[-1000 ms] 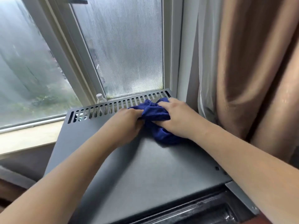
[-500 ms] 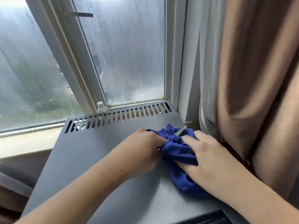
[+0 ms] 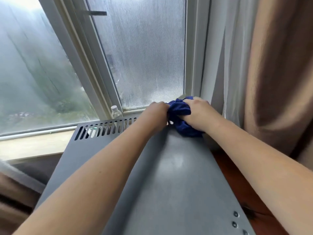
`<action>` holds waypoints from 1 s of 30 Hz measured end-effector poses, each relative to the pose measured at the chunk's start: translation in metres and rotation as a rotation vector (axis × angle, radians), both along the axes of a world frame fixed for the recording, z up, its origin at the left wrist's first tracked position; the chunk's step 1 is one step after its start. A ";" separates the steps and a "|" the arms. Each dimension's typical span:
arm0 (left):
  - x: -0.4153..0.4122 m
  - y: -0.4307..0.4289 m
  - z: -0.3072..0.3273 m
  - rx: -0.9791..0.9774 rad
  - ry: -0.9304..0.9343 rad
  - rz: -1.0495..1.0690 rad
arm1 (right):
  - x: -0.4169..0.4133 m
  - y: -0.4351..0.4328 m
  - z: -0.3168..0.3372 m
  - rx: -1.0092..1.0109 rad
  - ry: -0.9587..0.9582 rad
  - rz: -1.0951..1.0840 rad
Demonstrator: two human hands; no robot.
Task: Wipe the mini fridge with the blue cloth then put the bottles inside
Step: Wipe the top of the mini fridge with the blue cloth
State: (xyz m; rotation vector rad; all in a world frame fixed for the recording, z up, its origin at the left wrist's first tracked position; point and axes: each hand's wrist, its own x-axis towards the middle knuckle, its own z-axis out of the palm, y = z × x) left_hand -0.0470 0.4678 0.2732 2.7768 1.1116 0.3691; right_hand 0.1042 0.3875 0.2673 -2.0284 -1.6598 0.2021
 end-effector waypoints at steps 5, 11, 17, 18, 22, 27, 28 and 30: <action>-0.005 0.011 0.003 0.042 0.019 0.053 | 0.003 0.020 0.001 -0.004 -0.054 0.061; -0.034 -0.025 0.010 0.033 -0.002 -0.073 | 0.001 -0.020 0.005 0.007 -0.079 0.174; -0.084 -0.094 0.011 -0.008 0.086 -0.187 | -0.029 -0.098 0.005 -0.008 -0.104 0.311; -0.089 -0.103 0.011 -0.018 0.095 -0.181 | -0.032 -0.103 0.004 -0.025 -0.111 0.319; -0.089 -0.101 0.004 0.020 0.101 -0.118 | -0.035 -0.083 -0.001 -0.016 -0.062 0.336; -0.093 -0.041 -0.001 0.059 0.090 0.078 | -0.054 -0.014 0.002 -0.003 -0.083 0.276; -0.096 -0.033 0.002 0.042 0.075 0.110 | -0.059 -0.002 0.005 -0.020 -0.098 0.281; -0.103 -0.026 0.007 0.002 0.040 0.113 | -0.067 0.011 0.008 -0.051 -0.122 0.297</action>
